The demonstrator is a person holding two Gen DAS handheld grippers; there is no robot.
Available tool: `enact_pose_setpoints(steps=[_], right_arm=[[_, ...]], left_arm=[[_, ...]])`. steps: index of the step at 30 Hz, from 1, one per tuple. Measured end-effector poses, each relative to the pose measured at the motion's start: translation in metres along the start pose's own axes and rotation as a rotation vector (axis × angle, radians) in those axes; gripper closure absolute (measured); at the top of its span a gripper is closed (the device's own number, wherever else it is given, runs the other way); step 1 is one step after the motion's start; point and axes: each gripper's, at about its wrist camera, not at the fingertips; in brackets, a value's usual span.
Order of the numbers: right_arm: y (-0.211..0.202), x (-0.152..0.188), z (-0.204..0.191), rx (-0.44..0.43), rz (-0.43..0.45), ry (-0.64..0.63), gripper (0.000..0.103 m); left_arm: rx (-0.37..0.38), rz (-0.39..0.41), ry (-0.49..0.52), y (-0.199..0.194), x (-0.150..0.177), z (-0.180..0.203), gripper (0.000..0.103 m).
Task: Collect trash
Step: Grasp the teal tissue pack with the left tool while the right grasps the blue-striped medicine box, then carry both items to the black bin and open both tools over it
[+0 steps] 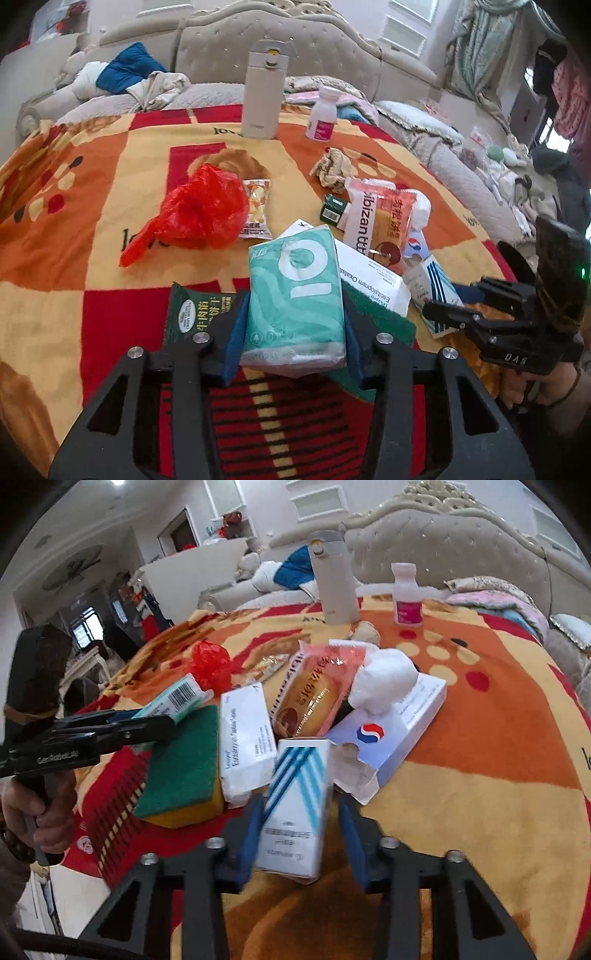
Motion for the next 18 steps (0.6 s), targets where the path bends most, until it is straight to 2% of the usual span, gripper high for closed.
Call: enact_pose_setpoints(steps=[4, 10, 18], right_arm=[[-0.005, 0.004, -0.003, 0.004, 0.013, -0.026, 0.071], [-0.028, 0.002, 0.009, -0.024, 0.064, 0.011, 0.071], [-0.059, 0.003, 0.027, 0.022, 0.109, 0.03, 0.071]], left_arm=[[-0.023, 0.037, -0.028, -0.015, 0.0, 0.002, 0.064], [-0.067, 0.094, -0.05, -0.042, -0.007, 0.007, 0.064], [-0.087, 0.079, -0.103, -0.049, 0.001, 0.029, 0.064]])
Point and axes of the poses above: each gripper's, at about its wrist camera, not at the fingertips, and y roughly the way its jaws point, z to its right, x to its underside, and after that the axes turned 12 degrees about y, right-handed
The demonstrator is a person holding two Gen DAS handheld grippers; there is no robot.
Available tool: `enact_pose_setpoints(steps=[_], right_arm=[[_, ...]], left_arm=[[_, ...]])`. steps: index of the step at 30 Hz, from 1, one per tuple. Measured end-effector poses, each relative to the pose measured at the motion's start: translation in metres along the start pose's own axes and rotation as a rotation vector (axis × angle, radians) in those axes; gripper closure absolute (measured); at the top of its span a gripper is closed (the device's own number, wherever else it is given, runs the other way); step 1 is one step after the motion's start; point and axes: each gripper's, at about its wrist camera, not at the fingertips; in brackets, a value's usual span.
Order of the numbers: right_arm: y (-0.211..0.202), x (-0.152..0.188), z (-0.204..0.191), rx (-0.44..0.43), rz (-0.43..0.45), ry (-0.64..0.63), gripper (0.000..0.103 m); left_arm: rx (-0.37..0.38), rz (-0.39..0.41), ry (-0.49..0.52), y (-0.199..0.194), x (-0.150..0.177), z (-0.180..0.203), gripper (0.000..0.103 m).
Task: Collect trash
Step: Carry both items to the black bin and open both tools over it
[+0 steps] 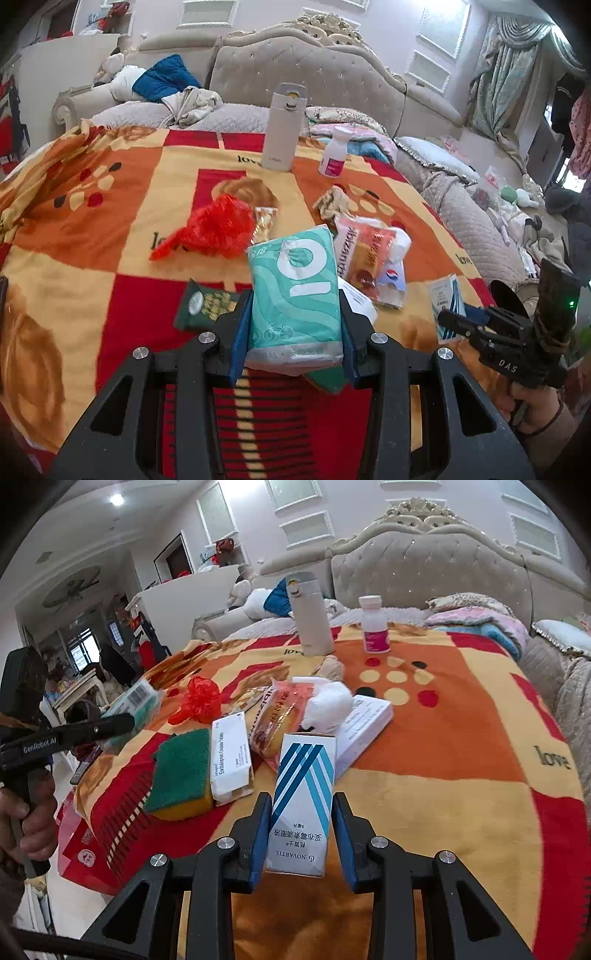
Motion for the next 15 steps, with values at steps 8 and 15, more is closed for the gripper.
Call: enact_pose_setpoints(steps=[8, 15], right_arm=[[-0.02, 0.002, 0.01, 0.021, 0.035, 0.003, 0.072], [-0.039, 0.002, 0.027, 0.064, 0.071, 0.029, 0.072]], left_arm=[[-0.025, -0.031, 0.006, 0.002, 0.01, 0.03, 0.064], [-0.039, -0.044, 0.033, 0.005, 0.014, 0.061, 0.064]])
Point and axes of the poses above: each gripper's, at about its wrist camera, not at the fingertips, and y roughly the way its jaws point, z to its right, x to its underside, and after that the axes turned 12 degrees about y, right-handed
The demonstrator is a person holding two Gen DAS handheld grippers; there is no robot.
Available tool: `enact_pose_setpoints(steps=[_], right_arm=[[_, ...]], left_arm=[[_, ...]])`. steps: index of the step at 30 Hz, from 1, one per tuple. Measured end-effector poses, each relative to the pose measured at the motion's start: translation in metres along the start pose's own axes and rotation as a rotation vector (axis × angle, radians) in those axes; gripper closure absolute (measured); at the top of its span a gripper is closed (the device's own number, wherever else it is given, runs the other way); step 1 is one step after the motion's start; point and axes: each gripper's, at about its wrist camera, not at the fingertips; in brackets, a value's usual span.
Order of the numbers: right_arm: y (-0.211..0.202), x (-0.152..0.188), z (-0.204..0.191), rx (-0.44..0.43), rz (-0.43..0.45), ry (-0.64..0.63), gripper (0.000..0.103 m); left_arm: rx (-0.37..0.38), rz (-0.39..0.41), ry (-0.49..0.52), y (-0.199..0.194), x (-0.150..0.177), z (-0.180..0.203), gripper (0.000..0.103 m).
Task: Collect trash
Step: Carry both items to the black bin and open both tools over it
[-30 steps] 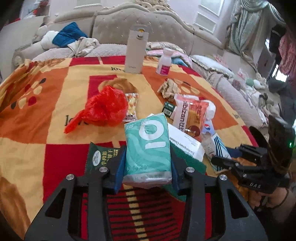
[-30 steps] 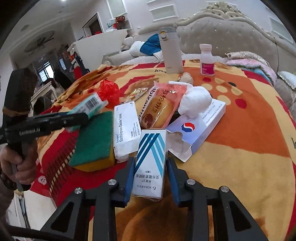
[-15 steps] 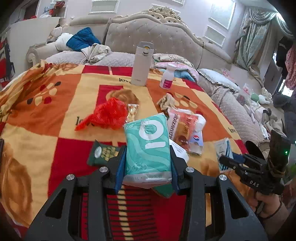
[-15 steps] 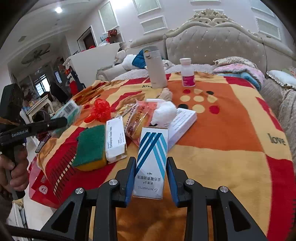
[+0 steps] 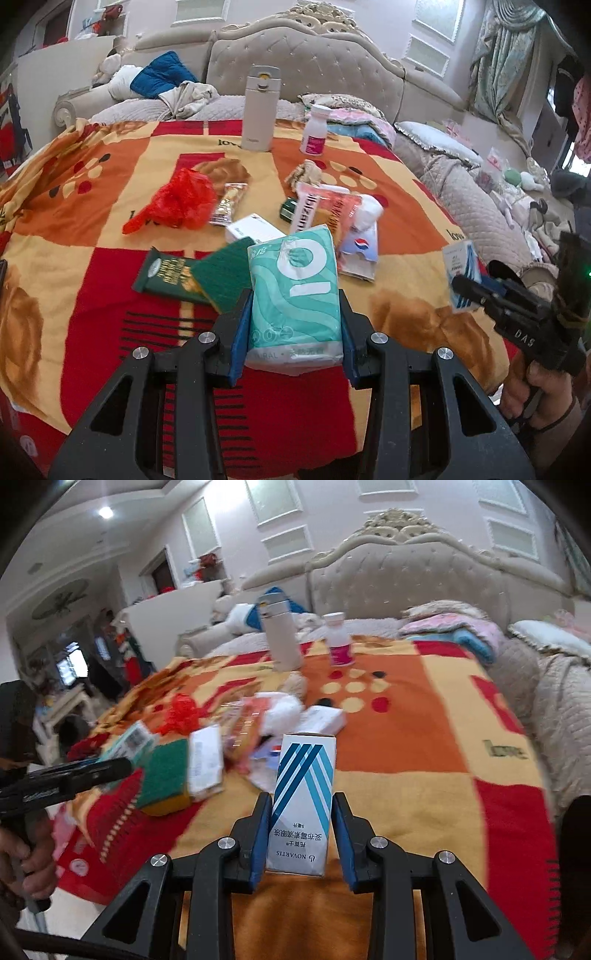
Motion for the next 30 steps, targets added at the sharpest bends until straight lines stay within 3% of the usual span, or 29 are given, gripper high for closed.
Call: enact_pose_setpoints(steps=[17, 30], right_arm=[[-0.054, -0.004, 0.05, 0.05, 0.104, 0.09, 0.072], [-0.096, 0.004, 0.107, 0.144, 0.149, 0.169, 0.072]], left_arm=[[0.044, -0.023, 0.082, 0.017, -0.005, 0.077, 0.064], [0.165, -0.017, 0.199, 0.046, -0.028, 0.161, 0.064]])
Point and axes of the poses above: each gripper's, at about its wrist camera, not at the fingertips, and y roughly the way its jaws point, z to its right, x to its underside, and after that the axes turned 12 degrees about y, right-handed
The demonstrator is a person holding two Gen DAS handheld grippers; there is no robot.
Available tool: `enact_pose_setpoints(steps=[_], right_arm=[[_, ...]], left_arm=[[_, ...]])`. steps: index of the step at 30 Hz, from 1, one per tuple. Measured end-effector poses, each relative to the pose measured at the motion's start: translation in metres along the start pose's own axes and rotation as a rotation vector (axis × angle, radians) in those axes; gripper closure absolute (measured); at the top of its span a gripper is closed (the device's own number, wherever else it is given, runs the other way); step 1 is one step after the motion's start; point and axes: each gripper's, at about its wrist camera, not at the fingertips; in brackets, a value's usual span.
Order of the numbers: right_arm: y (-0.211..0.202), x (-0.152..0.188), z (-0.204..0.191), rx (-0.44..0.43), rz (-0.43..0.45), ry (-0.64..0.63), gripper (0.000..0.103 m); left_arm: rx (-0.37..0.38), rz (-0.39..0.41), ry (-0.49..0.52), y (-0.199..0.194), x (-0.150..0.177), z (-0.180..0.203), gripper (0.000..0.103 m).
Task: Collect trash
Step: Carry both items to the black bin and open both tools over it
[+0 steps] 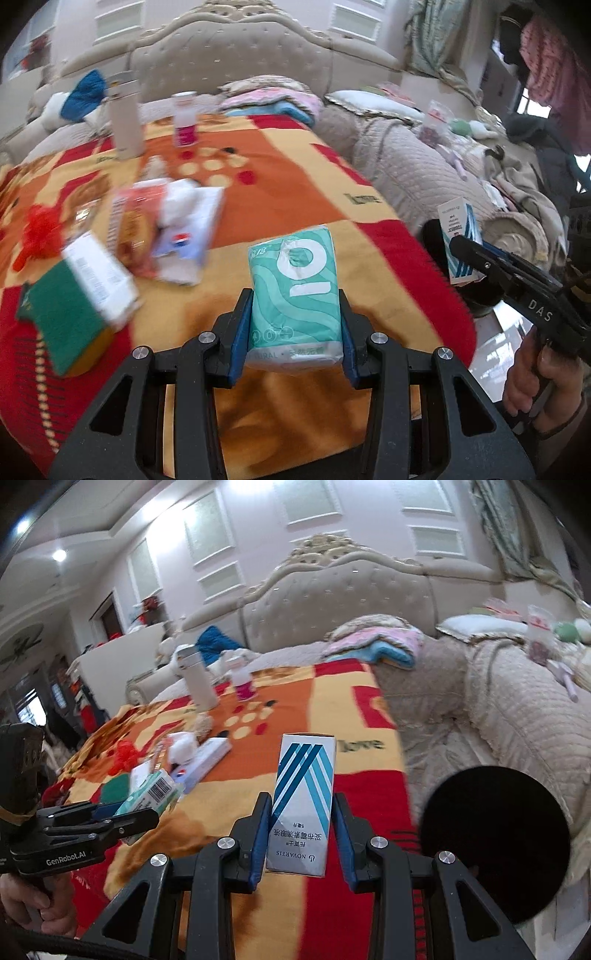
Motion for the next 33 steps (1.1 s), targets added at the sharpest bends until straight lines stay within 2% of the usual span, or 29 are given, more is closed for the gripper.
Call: enact_pose_setpoints(steps=[12, 18, 25, 29, 33], right_arm=[[-0.03, -0.009, 0.1, 0.196, 0.034, 0.175, 0.072], [-0.04, -0.009, 0.137, 0.263, 0.032, 0.221, 0.072], [-0.024, -0.015, 0.15, 0.285, 0.003, 0.268, 0.072], [-0.011, -0.018, 0.153, 0.314, -0.019, 0.266, 0.071], [-0.003, -0.016, 0.166, 0.335, -0.052, 0.327, 0.071]], left_arm=[[0.141, 0.023, 0.164, 0.05, -0.041, 0.084, 0.064], [0.209, 0.022, 0.197, 0.075, -0.056, 0.115, 0.064], [0.284, 0.008, 0.231, 0.116, -0.082, 0.148, 0.064], [0.279, 0.009, 0.269, 0.138, -0.093, 0.163, 0.064], [0.301, -0.058, 0.275, 0.155, -0.092, 0.165, 0.062]])
Point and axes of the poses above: each gripper's, at about its wrist camera, not at the fingertips, and y roughly the way its jaws point, z to its right, x to its underside, and after that the axes turned 12 degrees about y, right-handed
